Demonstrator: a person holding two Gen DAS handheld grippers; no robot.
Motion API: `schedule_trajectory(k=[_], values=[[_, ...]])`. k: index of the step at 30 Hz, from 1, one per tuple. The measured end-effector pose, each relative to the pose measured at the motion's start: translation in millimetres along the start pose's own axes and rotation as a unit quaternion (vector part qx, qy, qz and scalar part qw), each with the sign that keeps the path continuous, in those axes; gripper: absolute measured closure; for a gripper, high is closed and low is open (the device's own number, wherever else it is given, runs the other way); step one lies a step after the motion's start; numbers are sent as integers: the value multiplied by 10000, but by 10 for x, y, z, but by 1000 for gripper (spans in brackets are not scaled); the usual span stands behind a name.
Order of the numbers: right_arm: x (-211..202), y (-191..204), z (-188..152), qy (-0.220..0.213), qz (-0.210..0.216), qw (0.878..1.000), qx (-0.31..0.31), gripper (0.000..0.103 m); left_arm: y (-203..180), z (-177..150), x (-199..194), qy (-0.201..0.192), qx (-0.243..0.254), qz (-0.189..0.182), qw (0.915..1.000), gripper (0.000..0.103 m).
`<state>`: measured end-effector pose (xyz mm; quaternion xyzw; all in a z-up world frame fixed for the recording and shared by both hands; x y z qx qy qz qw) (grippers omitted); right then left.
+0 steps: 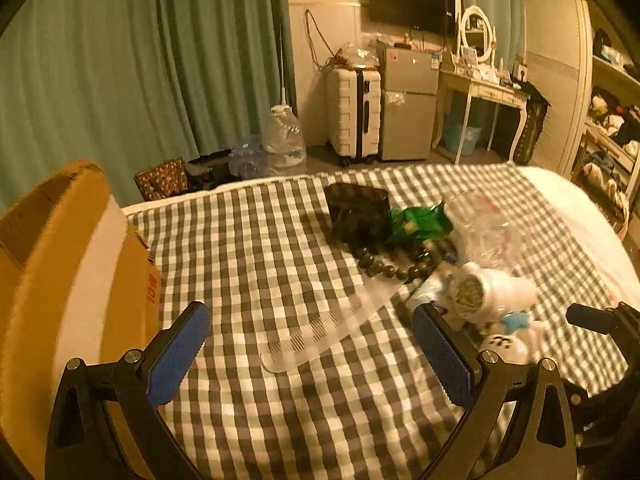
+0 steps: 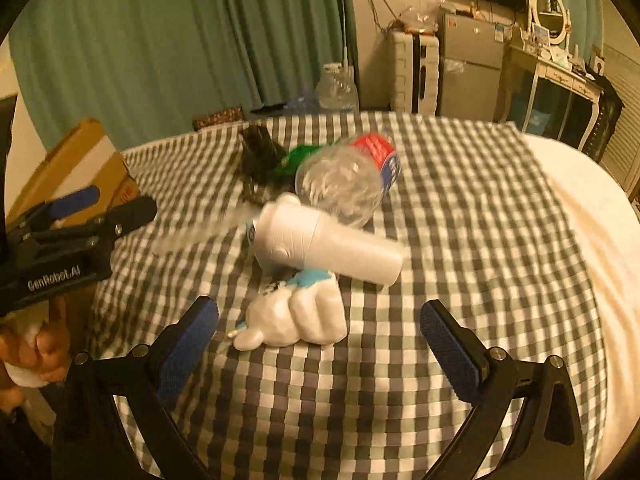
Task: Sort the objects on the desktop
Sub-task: 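Grasp the white star plush toy with the right tool while the left tool grasps the clear comb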
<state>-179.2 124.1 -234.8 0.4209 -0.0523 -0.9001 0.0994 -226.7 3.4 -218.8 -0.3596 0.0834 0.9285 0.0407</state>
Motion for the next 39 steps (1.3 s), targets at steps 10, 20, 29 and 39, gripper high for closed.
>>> schedule_trajectory(k=[10, 20, 29, 39], values=[[379, 37, -76, 327, 84, 9994, -14, 1, 51, -183, 518, 628, 99, -80, 9979, 0], [548, 62, -91, 353, -133, 9989, -286, 3, 29, -309, 747, 927, -3, -434, 9947, 2], [480, -76, -53, 425, -216, 9989, -9, 38, -285, -311, 453, 926, 746, -1100, 9868, 76], [217, -206, -42, 292, -72, 9990, 329, 38, -282, -187, 131, 634, 709, -988, 9905, 77]])
Point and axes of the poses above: each gripper's, at about its wrist camera, not at the fingertips, and x roughly the way its jaws point, y to its left, z to its top, the point moved 5 cm from there along x, roughly the way its jaws point, and after that the axes turned 5 degrees about z, right-handed, at the moved point
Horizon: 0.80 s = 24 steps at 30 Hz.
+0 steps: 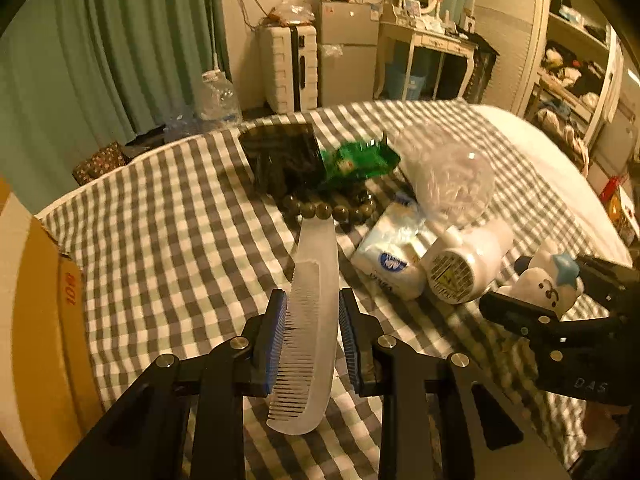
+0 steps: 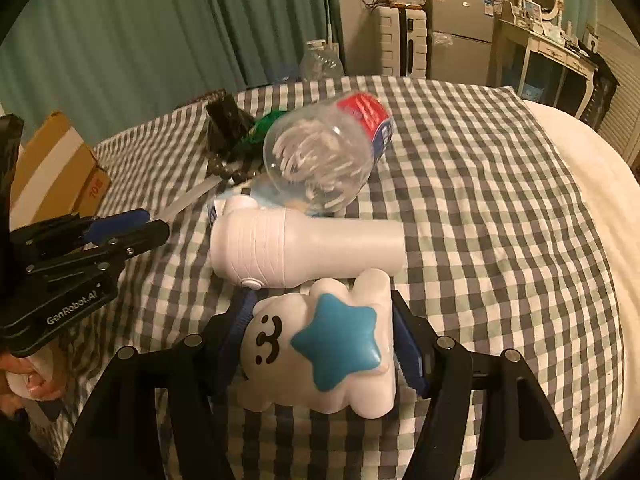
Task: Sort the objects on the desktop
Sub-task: 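Grasp the white star plush toy with the right tool while the left tool grasps the clear comb, then lift and carry the plush toy and comb toward the cardboard box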
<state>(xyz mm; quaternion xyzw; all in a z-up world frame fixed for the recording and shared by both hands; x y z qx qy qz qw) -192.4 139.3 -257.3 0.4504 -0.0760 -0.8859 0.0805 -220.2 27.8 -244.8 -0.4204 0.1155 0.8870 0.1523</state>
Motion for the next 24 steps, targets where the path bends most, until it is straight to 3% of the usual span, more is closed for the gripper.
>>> schedule_trajectory(k=[3, 5, 24], values=[[-31, 13, 21, -49, 18, 10000, 52, 38, 26, 49, -76, -162, -26, 134, 9998, 79], [-87, 25, 37, -126, -1, 9999, 20, 38, 36, 102, -97, -196, -70, 204, 9996, 99], [-589, 122, 255, -938, 9, 9956, -60, 38, -1, 268, -848, -954, -289, 449, 9940, 100]])
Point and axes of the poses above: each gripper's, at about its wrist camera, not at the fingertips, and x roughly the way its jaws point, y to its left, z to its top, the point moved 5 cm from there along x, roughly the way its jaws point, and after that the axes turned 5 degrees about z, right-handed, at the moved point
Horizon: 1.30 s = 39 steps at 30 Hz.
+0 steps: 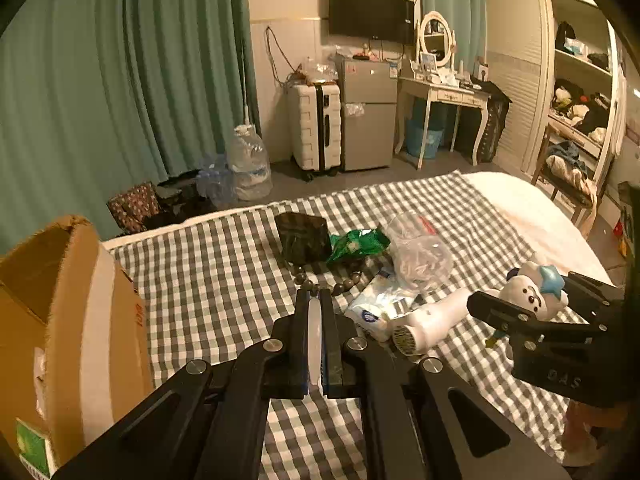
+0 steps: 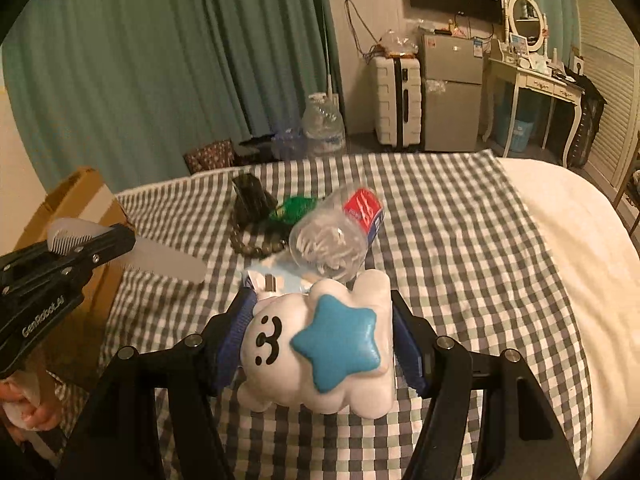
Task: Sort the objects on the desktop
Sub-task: 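Lift and carry the plush toy and comb toward the cardboard box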
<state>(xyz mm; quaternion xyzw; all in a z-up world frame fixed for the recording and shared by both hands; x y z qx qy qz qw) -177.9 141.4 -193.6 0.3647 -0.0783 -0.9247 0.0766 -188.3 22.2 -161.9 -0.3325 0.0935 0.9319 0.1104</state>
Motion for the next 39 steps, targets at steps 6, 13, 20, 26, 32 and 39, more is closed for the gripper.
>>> schedule_trajectory(k=[6, 13, 20, 26, 32, 39], values=[[-246, 19, 98, -304, -9, 9995, -27, 38, -51, 49, -303, -291, 10, 140, 9995, 100], [-634, 93, 243, -709, -96, 9972, -218, 38, -69, 127, -631, -575, -200, 304, 9977, 100], [-953, 190, 328, -961, -144, 9949, -256, 38, -55, 211, -970, -860, -266, 418, 9951, 100], [-1265, 283, 422, -1204, -156, 9922, -267, 38, 16, 279, -1228, -1074, -381, 465, 9924, 100], [-1443, 384, 523, -1348, -194, 9901, -330, 38, 96, 333, -1367, -1190, -453, 545, 9904, 100], [-1552, 564, 600, -1422, -178, 9889, -400, 38, 307, 369, -1505, -1303, -618, 753, 9867, 100]])
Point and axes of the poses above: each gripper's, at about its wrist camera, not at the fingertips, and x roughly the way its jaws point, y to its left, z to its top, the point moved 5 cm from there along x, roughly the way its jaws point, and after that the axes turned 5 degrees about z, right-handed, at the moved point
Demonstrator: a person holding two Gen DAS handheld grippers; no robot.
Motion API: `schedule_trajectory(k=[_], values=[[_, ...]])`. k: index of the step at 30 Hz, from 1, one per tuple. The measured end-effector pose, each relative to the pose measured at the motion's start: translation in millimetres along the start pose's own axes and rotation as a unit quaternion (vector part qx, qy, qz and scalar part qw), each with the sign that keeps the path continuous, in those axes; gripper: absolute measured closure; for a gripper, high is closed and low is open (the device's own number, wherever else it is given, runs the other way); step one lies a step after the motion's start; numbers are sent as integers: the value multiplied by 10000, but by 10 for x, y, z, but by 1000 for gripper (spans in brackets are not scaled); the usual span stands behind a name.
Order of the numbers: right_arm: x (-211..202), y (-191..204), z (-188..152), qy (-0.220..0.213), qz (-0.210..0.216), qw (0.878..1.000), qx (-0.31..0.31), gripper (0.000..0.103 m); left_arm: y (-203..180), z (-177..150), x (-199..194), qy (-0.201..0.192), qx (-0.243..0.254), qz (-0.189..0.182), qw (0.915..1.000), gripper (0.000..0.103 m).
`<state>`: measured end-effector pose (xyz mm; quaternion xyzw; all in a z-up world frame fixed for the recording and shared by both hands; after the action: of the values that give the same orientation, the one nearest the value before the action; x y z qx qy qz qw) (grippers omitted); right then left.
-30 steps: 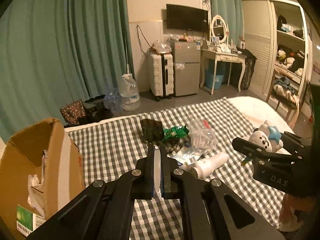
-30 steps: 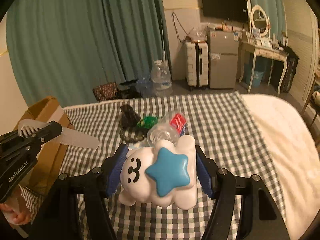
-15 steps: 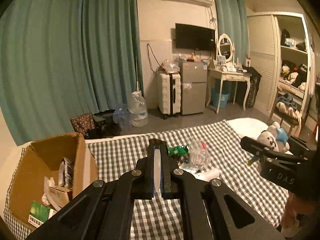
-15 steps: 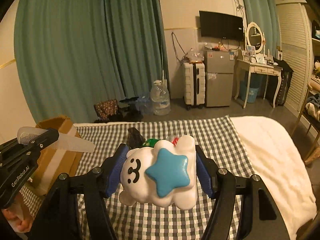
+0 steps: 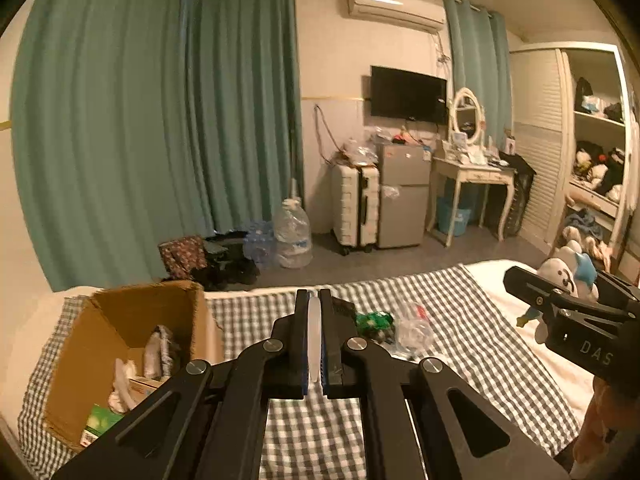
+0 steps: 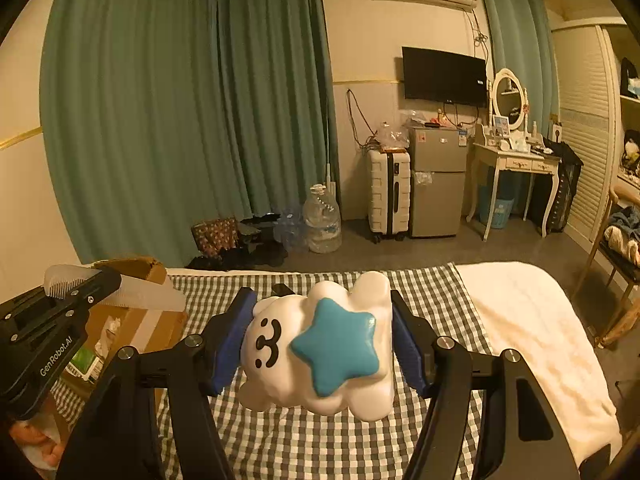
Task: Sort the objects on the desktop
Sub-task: 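Lift and carry the plush toy and comb toward the cardboard box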
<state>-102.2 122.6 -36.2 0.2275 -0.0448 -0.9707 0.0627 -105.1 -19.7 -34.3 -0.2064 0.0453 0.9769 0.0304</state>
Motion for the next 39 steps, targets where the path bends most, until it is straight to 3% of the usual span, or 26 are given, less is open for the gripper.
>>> schedule_trajectory(k=[6, 7, 8, 10, 12, 14, 17, 18, 19, 20, 21, 30, 32, 39], values=[[-71, 234, 128, -140, 56, 9998, -94, 42, 260, 91, -150, -158, -157, 138, 9997, 100], [-74, 283, 160, -177, 45, 9998, -122, 66, 307, 98, -167, -180, -178, 162, 9995, 100], [-70, 305, 170, -181, -16, 9998, -124, 73, 352, 117, -166, -190, -204, 200, 9994, 100], [-41, 373, 201, -155, -19, 9998, -130, 73, 426, 126, -156, -146, -275, 241, 9992, 100], [49, 451, 183, -14, 69, 9998, -187, 80, 524, 116, -144, -112, -382, 253, 9989, 100], [149, 502, 117, 122, 141, 9995, -258, 102, 601, 110, -146, -115, -442, 278, 9986, 100], [256, 468, -16, 336, 170, 9991, -198, 101, 715, 121, -156, -145, -520, 313, 9981, 100], [296, 436, -84, 431, 117, 9988, -212, 99, 745, 124, -158, -157, -530, 334, 9979, 100], [357, 416, -183, 609, 26, 9978, -252, 77, 776, 128, -158, -165, -542, 363, 9977, 100], [440, 396, -309, 804, -25, 9965, -227, 41, 814, 132, -149, -163, -564, 394, 9975, 100], [535, 350, -480, 1020, 79, 9947, -109, 30, 845, 131, -140, -160, -586, 404, 9973, 100], [1181, 379, -1532, 2118, 101, 9772, -76, 27, 1216, 117, -129, -148, -759, 898, 9930, 100], [1243, 420, -1647, 2176, 7, 9758, -191, 20, 1300, 99, -121, -128, -822, 959, 9919, 100], [1524, 490, -1874, 2389, -159, 9707, -197, 17, 1512, 39, -41, -15, -924, 1128, 9893, 100]])
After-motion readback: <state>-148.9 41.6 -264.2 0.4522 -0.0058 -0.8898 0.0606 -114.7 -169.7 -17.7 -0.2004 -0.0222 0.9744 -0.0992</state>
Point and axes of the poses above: each gripper's, at about its wrist camera, not at the fingertips, and x roughly the way its jaws point, y to its left, z to its top, the point moved 5 cm from there along x, roughly the way its jaws point, and after that the axes turned 5 degrees about z, right-handed, at the moved point
